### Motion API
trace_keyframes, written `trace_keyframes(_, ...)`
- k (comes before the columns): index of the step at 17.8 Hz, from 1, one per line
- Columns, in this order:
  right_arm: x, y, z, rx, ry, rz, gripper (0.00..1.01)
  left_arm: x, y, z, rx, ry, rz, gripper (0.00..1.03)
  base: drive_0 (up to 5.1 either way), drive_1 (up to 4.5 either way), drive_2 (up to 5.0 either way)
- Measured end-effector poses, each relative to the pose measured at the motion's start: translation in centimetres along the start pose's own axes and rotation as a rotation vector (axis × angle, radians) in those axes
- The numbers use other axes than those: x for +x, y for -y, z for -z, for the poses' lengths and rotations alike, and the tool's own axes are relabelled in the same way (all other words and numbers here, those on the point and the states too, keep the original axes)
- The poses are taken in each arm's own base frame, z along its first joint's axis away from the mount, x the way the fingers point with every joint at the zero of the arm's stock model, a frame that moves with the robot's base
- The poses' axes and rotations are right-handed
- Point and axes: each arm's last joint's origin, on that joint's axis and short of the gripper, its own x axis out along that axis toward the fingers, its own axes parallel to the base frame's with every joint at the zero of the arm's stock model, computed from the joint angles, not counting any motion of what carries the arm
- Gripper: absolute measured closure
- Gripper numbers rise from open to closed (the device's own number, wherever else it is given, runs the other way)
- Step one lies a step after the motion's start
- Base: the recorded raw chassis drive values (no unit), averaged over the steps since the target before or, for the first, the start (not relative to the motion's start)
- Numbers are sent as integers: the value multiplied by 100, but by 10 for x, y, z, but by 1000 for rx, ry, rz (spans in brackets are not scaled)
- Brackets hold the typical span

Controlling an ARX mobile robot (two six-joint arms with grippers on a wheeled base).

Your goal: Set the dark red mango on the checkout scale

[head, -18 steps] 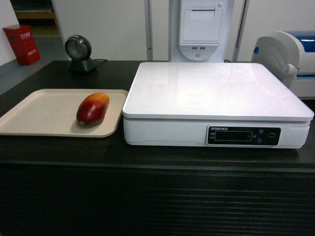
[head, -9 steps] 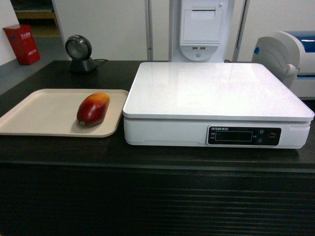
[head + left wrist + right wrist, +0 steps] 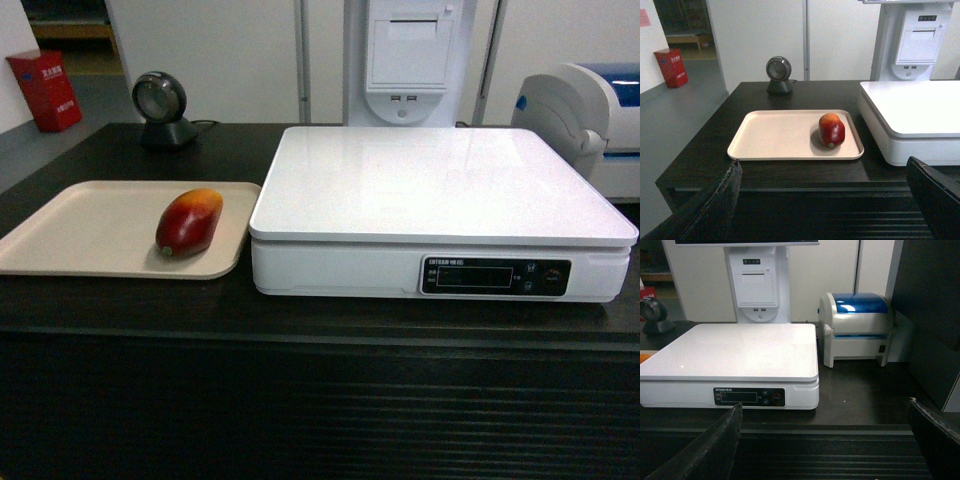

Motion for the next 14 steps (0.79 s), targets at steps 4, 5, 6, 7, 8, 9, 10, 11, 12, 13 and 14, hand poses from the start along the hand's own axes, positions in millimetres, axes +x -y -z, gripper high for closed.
trace_keyframes(4,0,0,0,0,0,0,3,0,0,0,0,0,0,5,0,0,0)
trace_keyframes(5,0,0,0,0,0,0,3,0,0,0,0,0,0,5,0,0,0)
trace_keyframes(6,0,0,0,0,0,0,3,0,0,0,0,0,0,5,0,0,0)
trace_keyframes(7,0,0,0,0,0,0,3,0,1,2,40,-114,-78,5,0,0,0)
trace_keyframes(8,0,0,0,0,-1,0,3,3,2,-1,112,-220,-160,5,0,0,0)
trace_keyframes(9,0,0,0,0,1,0,3,5,-2,-6,153,-226,-247,5,0,0,0)
trace_keyframes(10,0,0,0,0,-2,-1,3,7,-8,-15,170,-190,-293,5,0,0,0)
trace_keyframes(11,0,0,0,0,0,0,3,9,-11,-23,173,-159,-293,5,0,0,0)
trace_keyframes(12,0,0,0,0,0,0,3,15,-16,-27,178,-150,-274,5,0,0,0)
trace_keyframes(13,0,0,0,0,0,0,3,22,-21,-26,181,-165,-257,5,0,0,0)
trace_keyframes(14,0,0,0,0,-1,0,3,32,-24,-29,176,-161,-222,5,0,0,0)
